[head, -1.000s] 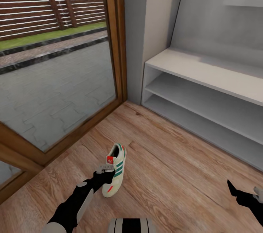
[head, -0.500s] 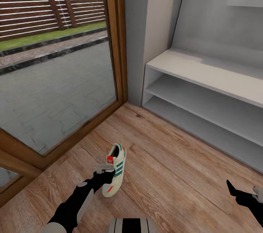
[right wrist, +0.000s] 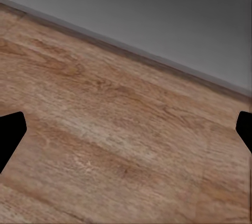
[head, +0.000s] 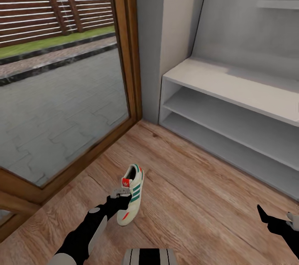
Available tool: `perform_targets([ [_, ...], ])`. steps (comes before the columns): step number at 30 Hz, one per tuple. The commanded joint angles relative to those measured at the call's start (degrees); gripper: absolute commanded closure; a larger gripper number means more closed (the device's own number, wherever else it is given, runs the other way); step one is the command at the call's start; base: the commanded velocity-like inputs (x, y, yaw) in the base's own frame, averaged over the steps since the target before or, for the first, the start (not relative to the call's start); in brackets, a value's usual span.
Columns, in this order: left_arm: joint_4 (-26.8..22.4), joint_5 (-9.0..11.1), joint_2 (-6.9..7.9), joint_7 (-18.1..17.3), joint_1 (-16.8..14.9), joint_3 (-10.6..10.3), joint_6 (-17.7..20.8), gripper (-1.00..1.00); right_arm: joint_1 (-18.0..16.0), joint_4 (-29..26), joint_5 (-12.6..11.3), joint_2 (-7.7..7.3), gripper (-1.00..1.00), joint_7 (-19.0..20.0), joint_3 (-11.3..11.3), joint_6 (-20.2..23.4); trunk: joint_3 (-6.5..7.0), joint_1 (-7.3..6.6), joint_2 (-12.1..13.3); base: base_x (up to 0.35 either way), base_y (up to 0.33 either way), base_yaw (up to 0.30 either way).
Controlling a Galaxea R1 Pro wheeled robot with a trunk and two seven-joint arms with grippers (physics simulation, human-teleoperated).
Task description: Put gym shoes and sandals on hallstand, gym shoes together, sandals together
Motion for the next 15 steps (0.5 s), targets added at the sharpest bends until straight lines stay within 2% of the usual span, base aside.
perform_targets([
  [1, 0.0, 0.0, -0.01, 0.0, 0.0, 0.0, 0.0, 1.0, 0.0, 0.0, 0.0, 0.0, -1.0, 0.0, 0.0, 0.0, 0.03, 0.0, 0.0, 0.054, 0.0, -0.198],
  [15, -0.1, 0.0, -0.05, 0.0, 0.0, -0.1, 0.0, 1.0, 0.0, 0.1, 0.0, 0.0, -1.0, 0.0, 0.0, 0.0, 0.58, 0.0, 0.0, 0.016, 0.0, -0.247],
])
